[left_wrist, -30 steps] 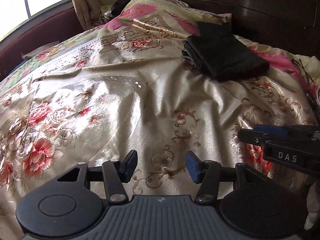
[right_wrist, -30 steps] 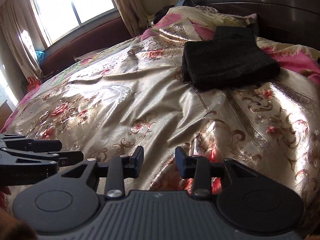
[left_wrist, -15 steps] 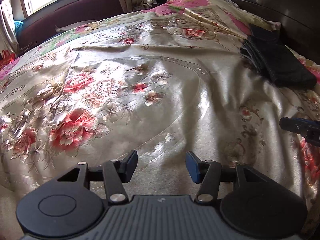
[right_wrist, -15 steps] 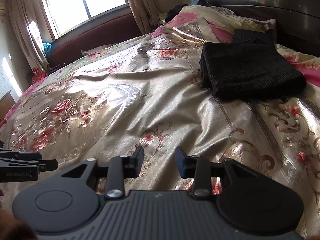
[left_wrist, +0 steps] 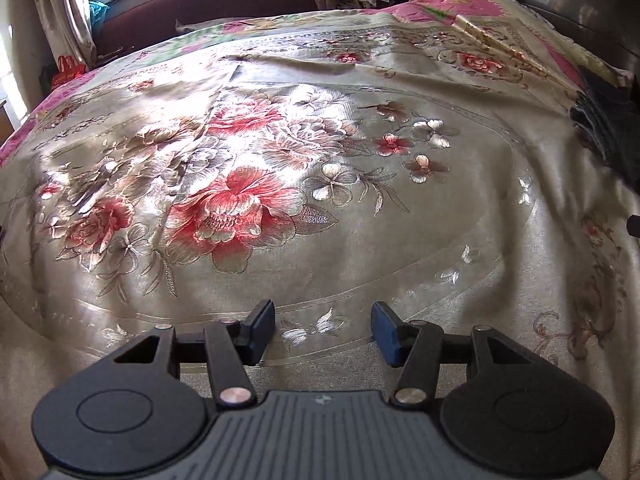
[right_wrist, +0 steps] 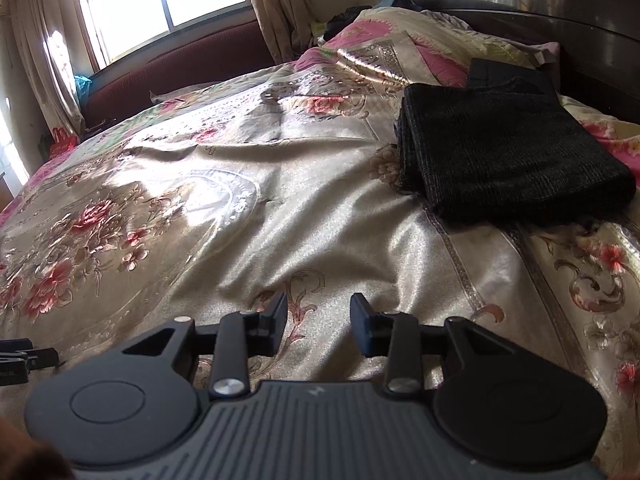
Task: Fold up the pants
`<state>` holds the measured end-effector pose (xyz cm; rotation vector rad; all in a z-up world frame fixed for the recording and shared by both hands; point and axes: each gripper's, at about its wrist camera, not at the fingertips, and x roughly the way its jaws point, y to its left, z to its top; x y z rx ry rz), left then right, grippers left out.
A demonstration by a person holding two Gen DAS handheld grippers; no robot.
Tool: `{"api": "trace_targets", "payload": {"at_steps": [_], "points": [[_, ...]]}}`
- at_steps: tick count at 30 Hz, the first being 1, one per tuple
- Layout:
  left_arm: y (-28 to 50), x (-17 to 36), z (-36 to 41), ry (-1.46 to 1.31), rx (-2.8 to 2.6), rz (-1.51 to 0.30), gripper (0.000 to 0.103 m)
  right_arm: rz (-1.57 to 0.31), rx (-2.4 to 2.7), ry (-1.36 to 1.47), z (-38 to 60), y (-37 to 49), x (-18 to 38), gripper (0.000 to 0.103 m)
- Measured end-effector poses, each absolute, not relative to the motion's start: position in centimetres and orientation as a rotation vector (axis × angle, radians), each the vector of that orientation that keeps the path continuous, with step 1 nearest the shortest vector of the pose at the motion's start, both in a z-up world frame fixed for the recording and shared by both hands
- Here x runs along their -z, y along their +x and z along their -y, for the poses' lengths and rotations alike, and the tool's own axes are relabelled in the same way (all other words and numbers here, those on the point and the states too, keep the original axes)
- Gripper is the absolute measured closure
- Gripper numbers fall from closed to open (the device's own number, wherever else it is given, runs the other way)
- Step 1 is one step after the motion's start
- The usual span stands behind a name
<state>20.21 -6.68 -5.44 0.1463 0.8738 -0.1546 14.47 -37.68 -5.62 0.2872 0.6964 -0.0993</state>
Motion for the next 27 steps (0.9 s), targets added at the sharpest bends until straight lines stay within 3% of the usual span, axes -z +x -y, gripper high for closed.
{"api": "trace_targets", "payload": {"at_steps": [11, 24, 27], "points": [[20.1, 6.1, 6.4, 0.124, 0.153, -0.81, 0.035, -0.68, 0.094, 0.272, 38.2, 16.1, 6.7, 0.067], [20.0, 7.2, 6.4, 0.139, 0.134, -0.752, 0.018, -0.627, 0.062, 0.28, 38.6, 16.9, 9.1, 0.068], [20.0, 7.5, 6.2, 0.135, 0.134, -0.741, 0.014, -0.623, 0.063, 0.263, 38.3, 17.4, 9.5, 0.064]]}}
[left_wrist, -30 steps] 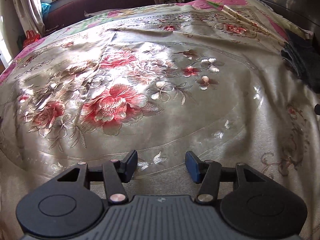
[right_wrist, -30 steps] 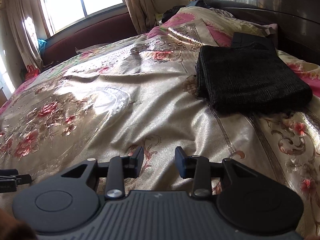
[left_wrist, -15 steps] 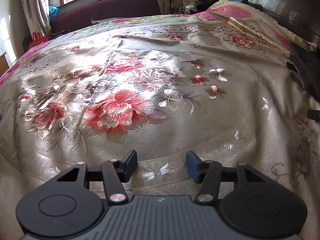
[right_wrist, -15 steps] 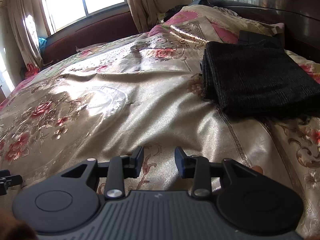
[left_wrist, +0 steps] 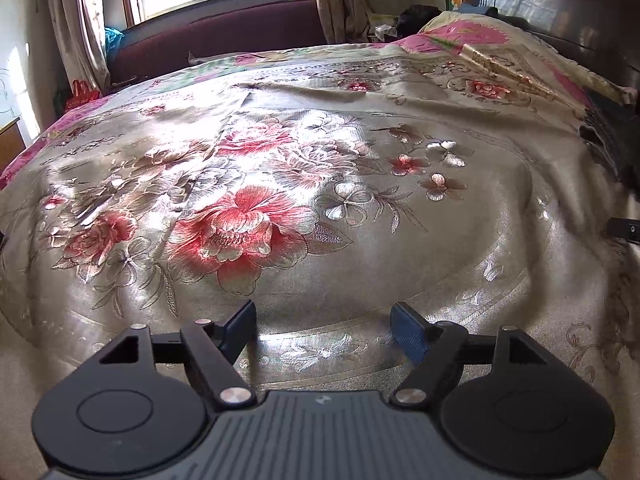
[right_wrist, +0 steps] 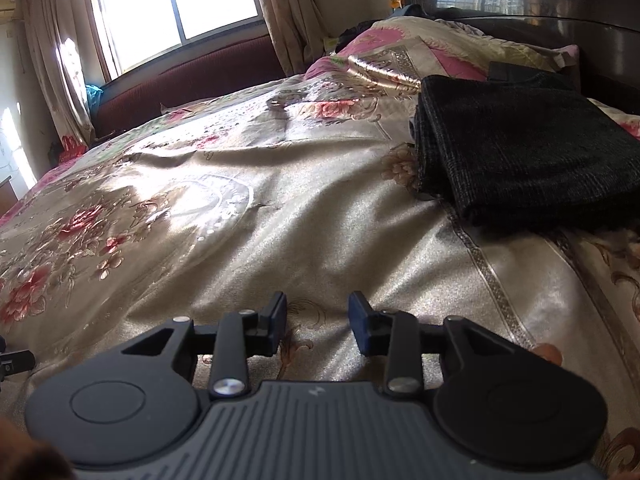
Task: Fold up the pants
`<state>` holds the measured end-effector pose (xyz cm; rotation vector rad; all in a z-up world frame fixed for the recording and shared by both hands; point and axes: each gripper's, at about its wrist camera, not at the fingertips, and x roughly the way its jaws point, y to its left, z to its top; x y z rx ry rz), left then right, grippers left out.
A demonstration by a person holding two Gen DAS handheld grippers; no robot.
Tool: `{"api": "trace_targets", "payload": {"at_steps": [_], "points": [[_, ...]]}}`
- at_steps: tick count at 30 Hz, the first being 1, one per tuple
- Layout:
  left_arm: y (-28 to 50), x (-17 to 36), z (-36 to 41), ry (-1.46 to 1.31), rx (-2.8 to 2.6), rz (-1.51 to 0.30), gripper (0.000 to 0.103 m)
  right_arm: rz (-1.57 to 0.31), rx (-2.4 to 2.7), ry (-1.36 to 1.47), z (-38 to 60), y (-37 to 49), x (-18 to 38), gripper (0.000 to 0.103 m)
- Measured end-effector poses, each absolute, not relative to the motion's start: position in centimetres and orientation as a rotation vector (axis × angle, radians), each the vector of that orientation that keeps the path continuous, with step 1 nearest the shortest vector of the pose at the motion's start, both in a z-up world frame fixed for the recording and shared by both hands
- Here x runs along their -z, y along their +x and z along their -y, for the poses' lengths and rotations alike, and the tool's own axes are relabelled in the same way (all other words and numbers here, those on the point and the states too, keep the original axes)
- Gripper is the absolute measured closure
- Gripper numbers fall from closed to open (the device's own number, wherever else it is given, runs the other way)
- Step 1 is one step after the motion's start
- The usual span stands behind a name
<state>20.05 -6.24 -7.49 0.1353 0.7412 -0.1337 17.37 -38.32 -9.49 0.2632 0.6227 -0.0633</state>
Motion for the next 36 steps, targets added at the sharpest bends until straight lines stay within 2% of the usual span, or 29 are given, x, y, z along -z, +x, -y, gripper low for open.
{"api": "trace_targets", "payload": {"at_steps": [3, 5, 8, 14, 26, 36], "points": [[19.9, 7.8, 6.1, 0.127, 0.134, -0.73, 0.012, -0.61, 0.029, 0.24, 37.9, 17.3, 9.8, 0.05], [19.7, 7.9, 6.1, 0.135, 0.131, -0.716, 0.012, -0.615, 0.032, 0.21, 37.4, 17.4, 9.8, 0.048], [19.5, 8.2, 6.2, 0.135, 0.13, -0.699, 0.008, -0.628, 0.032, 0.13, 36.1, 17.7, 9.9, 0.037], [19.5, 8.2, 6.0, 0.125, 0.134, -0.694, 0.007, -0.637, 0.035, 0.096, 35.7, 18.0, 10.0, 0.034], [19.2, 8.7, 6.3, 0.13, 0.149, -0.674, 0.0, -0.675, 0.119, -0.013, 34.5, 19.4, 10.1, 0.001], [19.0, 9.0, 6.2, 0.106, 0.17, -0.657, 0.0, -0.697, 0.164, -0.042, 33.6, 21.0, 9.6, 0.001]]}}
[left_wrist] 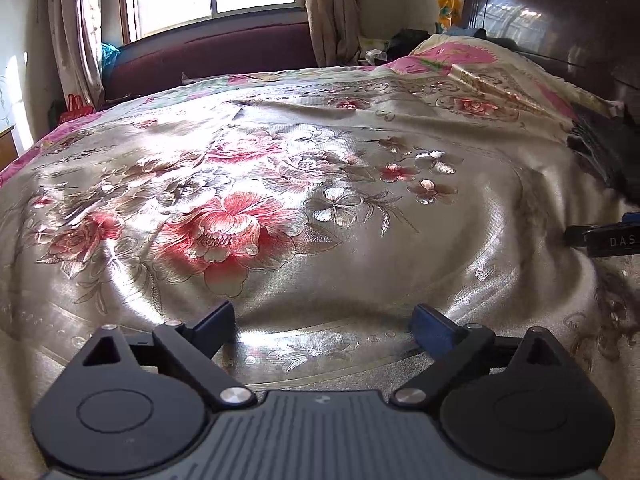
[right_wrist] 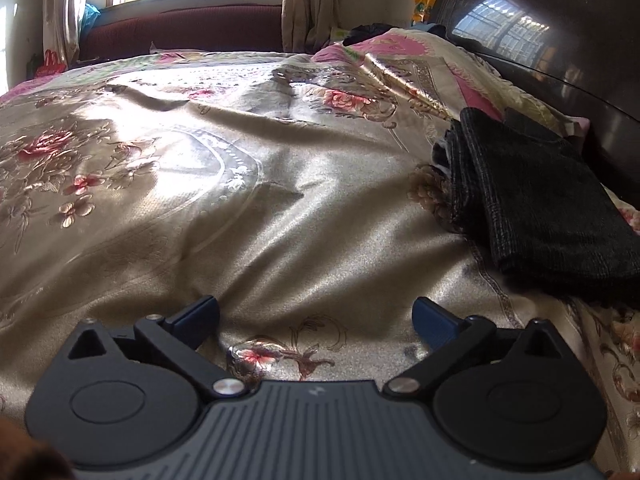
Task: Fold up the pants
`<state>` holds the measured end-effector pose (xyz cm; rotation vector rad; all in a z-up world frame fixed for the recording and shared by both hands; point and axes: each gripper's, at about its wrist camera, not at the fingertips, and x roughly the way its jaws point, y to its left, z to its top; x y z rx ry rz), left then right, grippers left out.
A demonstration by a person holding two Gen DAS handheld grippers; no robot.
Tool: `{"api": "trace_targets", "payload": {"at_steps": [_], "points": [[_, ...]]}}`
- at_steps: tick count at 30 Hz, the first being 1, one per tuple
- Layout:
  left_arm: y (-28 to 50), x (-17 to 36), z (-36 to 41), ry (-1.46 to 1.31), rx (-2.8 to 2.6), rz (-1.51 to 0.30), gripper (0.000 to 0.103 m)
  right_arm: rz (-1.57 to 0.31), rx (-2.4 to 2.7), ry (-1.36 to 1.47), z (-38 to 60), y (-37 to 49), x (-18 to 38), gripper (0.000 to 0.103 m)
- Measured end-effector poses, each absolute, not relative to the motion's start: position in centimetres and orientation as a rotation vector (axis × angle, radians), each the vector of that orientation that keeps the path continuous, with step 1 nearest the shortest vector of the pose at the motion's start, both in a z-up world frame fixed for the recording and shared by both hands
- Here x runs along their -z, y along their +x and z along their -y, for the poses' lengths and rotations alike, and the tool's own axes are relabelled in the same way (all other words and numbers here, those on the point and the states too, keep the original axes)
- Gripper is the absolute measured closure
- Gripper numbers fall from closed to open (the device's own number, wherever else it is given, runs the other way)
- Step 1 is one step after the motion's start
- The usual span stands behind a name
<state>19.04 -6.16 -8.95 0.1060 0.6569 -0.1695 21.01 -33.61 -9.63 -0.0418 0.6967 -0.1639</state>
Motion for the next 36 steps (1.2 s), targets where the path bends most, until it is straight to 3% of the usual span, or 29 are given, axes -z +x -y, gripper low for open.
{"api": "trace_targets", "payload": {"at_steps": [36], "points": [[18.8, 10.1, 6.0, 0.066, 0.208, -0.62, 0.0, -0.656, 0.101, 0.021, 34.5, 21.6, 10.4, 0.001]]}}
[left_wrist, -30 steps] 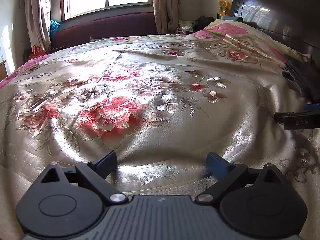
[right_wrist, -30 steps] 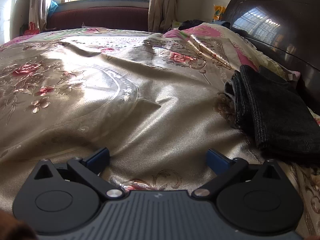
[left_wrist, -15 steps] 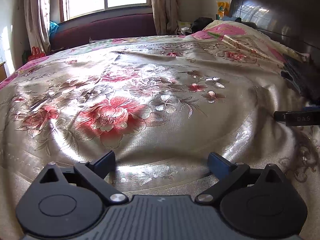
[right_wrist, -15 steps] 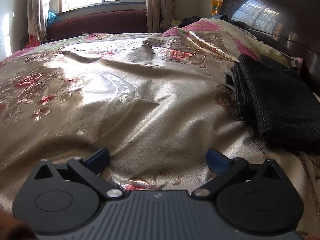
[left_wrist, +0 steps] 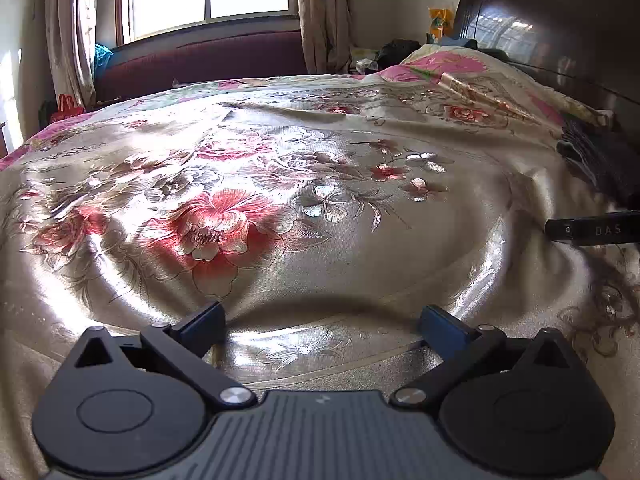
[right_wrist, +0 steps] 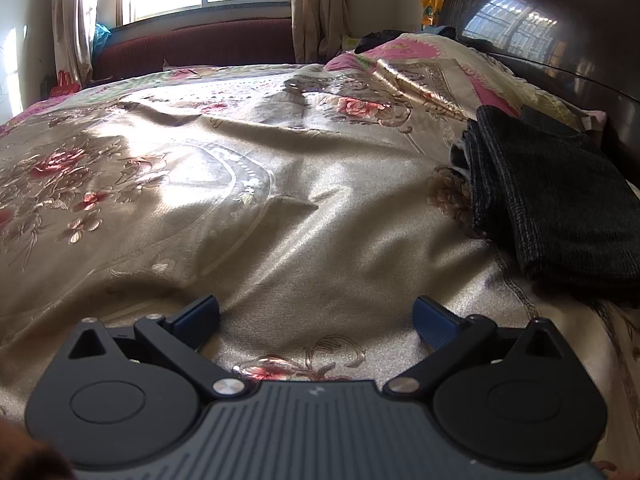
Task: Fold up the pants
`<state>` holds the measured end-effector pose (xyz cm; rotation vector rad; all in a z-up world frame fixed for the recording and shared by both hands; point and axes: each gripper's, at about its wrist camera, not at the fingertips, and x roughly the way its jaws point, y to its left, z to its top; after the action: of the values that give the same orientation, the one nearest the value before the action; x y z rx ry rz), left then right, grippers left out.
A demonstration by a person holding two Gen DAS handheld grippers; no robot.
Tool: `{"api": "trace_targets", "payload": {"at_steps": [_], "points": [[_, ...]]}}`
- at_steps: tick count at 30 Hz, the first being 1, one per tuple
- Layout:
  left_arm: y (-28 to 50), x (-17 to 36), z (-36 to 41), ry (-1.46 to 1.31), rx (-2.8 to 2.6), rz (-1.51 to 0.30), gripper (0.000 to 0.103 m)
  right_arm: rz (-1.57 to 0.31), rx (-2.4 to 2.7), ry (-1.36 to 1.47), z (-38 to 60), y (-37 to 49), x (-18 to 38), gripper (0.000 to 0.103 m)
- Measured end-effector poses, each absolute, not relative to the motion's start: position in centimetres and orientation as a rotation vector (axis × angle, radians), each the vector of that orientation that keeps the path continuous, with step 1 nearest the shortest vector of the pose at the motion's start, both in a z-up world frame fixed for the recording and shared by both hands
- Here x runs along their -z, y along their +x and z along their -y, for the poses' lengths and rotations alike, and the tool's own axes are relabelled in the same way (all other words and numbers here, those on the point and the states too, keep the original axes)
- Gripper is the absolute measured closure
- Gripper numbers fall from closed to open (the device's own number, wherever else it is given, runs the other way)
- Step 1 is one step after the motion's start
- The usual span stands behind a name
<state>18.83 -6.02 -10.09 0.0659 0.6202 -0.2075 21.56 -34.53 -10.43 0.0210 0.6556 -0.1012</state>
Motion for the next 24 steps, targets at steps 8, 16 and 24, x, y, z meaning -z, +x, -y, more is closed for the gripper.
{"api": "trace_targets", "payload": {"at_steps": [8, 16, 24], "points": [[18.6, 10.2, 6.1, 0.065, 0.202, -0.602, 0.0, -0.649, 0.099, 0.023, 34.6, 21.4, 10.6, 0.001], [19.5, 9.3, 7.2, 0.132, 0.172, -0.678, 0.0, -0.663, 0.094, 0.024, 34.7, 21.6, 10.4, 0.001], [19.2, 9.5, 7.9, 0.181, 0.149, -0.661, 0.0, -0.659, 0.093, 0.023, 34.7, 21.5, 10.5, 0.001]]}}
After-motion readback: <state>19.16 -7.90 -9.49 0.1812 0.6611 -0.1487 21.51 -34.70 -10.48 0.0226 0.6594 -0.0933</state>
